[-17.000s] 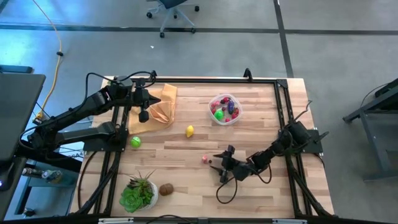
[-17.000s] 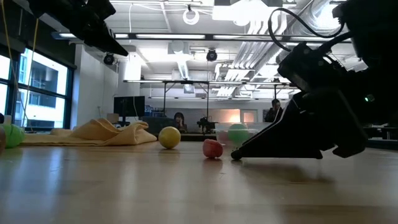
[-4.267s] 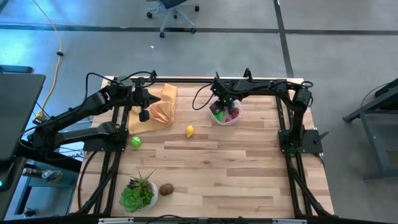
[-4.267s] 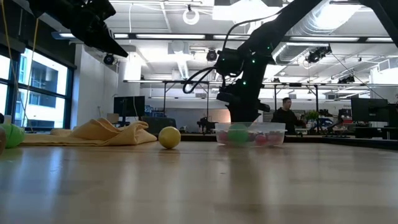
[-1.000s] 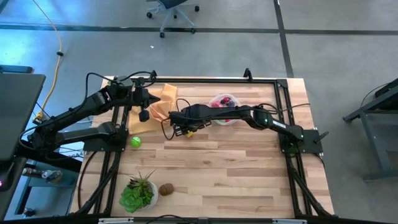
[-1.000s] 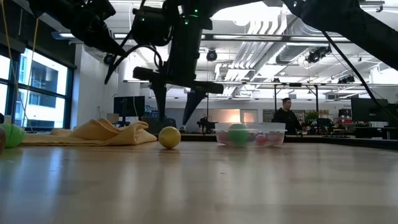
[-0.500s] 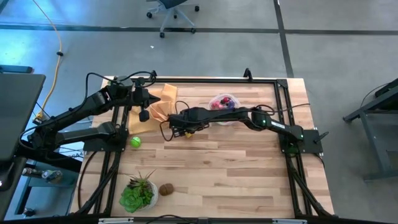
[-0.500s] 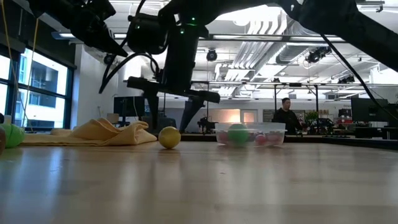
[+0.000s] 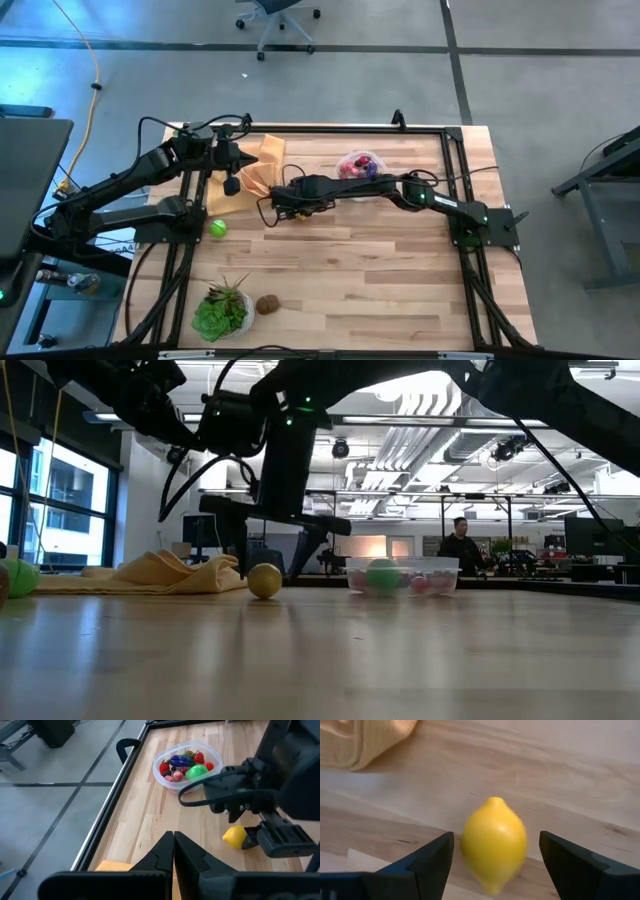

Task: Pick and placing Produce into tupperware
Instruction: Put the yellow lemon into the transparent container

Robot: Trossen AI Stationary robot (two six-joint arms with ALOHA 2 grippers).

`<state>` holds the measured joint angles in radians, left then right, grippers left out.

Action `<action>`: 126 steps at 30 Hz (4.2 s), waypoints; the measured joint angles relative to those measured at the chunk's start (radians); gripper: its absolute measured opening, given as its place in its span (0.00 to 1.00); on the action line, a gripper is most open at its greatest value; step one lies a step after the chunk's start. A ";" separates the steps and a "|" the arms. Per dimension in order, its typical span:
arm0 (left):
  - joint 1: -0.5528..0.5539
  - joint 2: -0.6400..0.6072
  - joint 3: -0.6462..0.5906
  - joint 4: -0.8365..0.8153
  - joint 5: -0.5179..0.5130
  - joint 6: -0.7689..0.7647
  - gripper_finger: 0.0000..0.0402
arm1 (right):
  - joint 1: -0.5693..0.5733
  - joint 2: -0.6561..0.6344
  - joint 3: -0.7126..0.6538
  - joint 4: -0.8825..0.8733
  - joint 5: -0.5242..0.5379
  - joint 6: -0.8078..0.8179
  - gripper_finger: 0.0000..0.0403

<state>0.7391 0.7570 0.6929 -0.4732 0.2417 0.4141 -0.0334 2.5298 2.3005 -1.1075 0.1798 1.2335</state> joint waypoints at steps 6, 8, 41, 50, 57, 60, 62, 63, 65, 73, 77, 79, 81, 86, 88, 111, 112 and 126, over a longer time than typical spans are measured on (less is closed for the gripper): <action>0.000 0.000 0.000 0.000 0.000 0.000 0.01 | -0.001 0.008 0.000 0.017 -0.030 -0.019 0.71; 0.000 0.000 0.000 0.000 0.000 0.000 0.01 | 0.000 0.010 0.000 0.015 -0.030 -0.028 0.71; 0.000 0.000 0.000 0.000 0.000 0.000 0.01 | -0.002 0.010 0.000 -0.011 0.029 -0.108 0.71; 0.000 0.000 0.000 0.000 0.000 0.000 0.01 | -0.001 0.038 0.001 -0.035 0.007 -0.053 0.71; 0.000 0.000 0.000 0.000 0.000 0.000 0.01 | -0.006 0.039 0.001 -0.043 0.006 -0.045 0.70; 0.000 0.000 0.000 0.000 0.000 0.000 0.01 | -0.005 0.039 0.001 -0.048 0.018 -0.045 0.69; 0.000 0.000 0.000 0.000 0.000 0.000 0.01 | -0.005 0.039 0.001 -0.050 0.018 -0.044 0.67; 0.000 0.000 0.000 0.000 0.000 0.000 0.01 | -0.005 0.040 0.001 -0.051 0.019 -0.045 0.66; 0.000 0.000 0.000 0.000 0.000 0.000 0.01 | -0.005 0.040 0.001 -0.052 0.019 -0.045 0.64; 0.000 0.000 0.000 0.000 0.000 0.000 0.01 | -0.006 0.040 0.001 -0.049 0.028 -0.063 0.57; 0.000 0.000 0.000 0.000 0.000 0.000 0.01 | -0.005 0.040 0.001 -0.045 0.038 -0.083 0.53; 0.000 0.000 0.000 0.000 0.000 0.000 0.01 | -0.005 0.041 0.001 -0.042 0.041 -0.090 0.51; 0.000 0.000 0.000 0.000 0.000 0.000 0.01 | -0.005 0.041 0.001 -0.041 0.041 -0.090 0.49; 0.000 0.000 0.000 0.000 0.000 0.000 0.01 | -0.005 0.041 0.001 -0.038 0.048 -0.120 0.48; 0.000 0.000 0.000 0.000 0.000 0.000 0.01 | -0.005 0.041 0.001 -0.035 0.052 -0.139 0.48; 0.000 0.000 0.000 0.000 0.000 0.000 0.01 | 0.009 0.034 0.056 -0.066 0.110 -0.414 0.48; 0.000 0.000 0.000 0.000 0.000 0.000 0.01 | 0.012 0.032 0.056 -0.069 0.120 -0.423 0.48; 0.000 0.000 0.000 0.000 0.000 0.000 0.01 | 0.056 -0.097 0.055 -0.318 0.333 -0.345 0.47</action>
<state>0.7393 0.7567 0.6928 -0.4728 0.2417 0.4141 0.0225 2.4325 2.3558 -1.4256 0.5127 0.8889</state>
